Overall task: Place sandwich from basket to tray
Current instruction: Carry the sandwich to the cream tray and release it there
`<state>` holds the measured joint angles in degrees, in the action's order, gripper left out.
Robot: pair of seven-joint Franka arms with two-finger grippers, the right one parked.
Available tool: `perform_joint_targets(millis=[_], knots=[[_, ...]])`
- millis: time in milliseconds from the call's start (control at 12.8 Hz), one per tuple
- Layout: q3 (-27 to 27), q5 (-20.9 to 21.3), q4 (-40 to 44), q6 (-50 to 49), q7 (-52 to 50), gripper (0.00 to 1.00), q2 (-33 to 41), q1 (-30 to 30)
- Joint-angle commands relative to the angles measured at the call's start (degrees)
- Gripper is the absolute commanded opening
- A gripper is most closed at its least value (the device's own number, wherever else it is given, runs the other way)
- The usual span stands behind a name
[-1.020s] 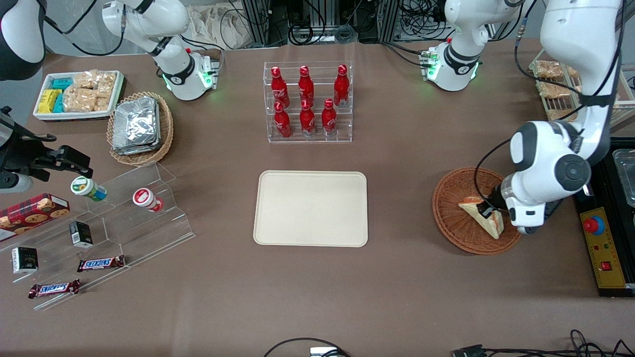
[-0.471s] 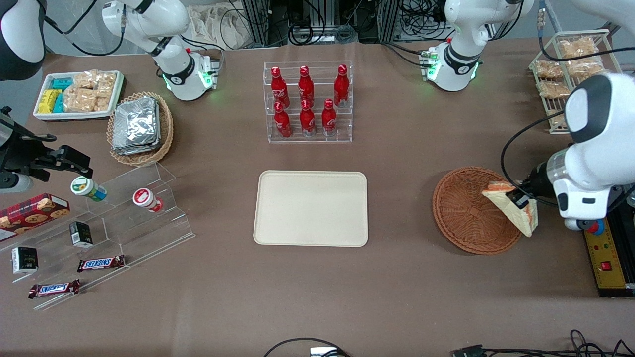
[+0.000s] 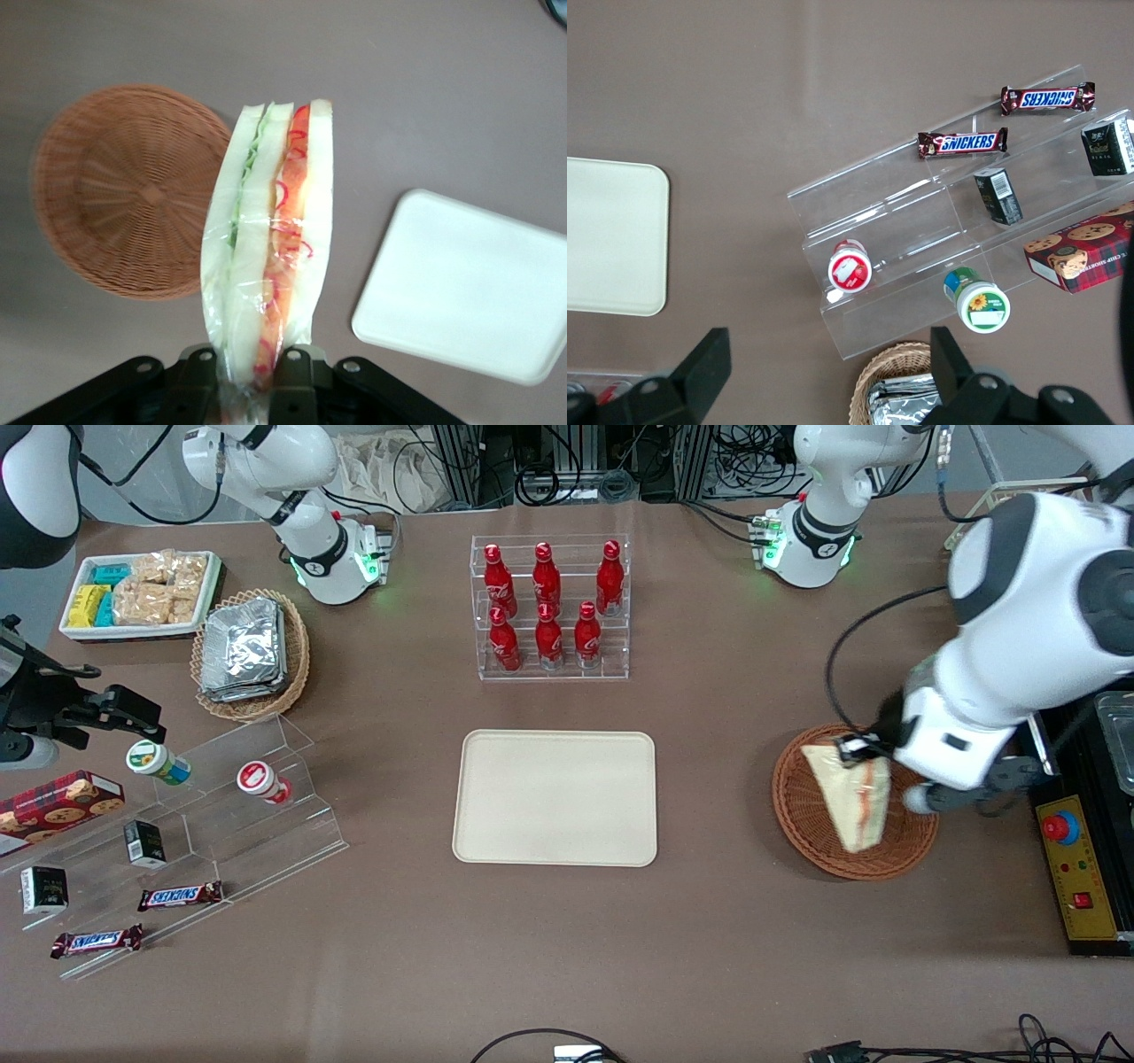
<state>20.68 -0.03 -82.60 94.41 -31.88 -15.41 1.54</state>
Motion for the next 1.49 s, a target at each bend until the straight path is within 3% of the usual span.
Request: perform_joint_targets(millis=[0, 392, 706, 1098, 1176, 1255, 1333, 1412], knots=[[0.59, 1.69, 2.70, 0.86, 0.77, 0.00, -5.67, -6.17], [0.50, 5.04, 2.79, 10.08, -3.36, 0.00, -17.97, -15.24], [0.41, 10.92, 2.79, 17.55, -11.87, 0.00, -25.27, -20.69], [0.41, 11.19, 2.79, 19.24, -12.86, 0.00, -29.50, -22.55], [0.41, 11.19, 2.79, 19.50, -12.86, 0.06, -29.50, -22.63], [0.41, 11.11, 2.79, 19.67, -13.03, 0.23, -29.59, -22.90], [0.41, 11.02, 2.79, 19.68, -13.38, 0.48, -29.59, -22.90], [0.41, 11.02, 2.79, 19.68, -13.38, 0.80, -29.50, -22.90]])
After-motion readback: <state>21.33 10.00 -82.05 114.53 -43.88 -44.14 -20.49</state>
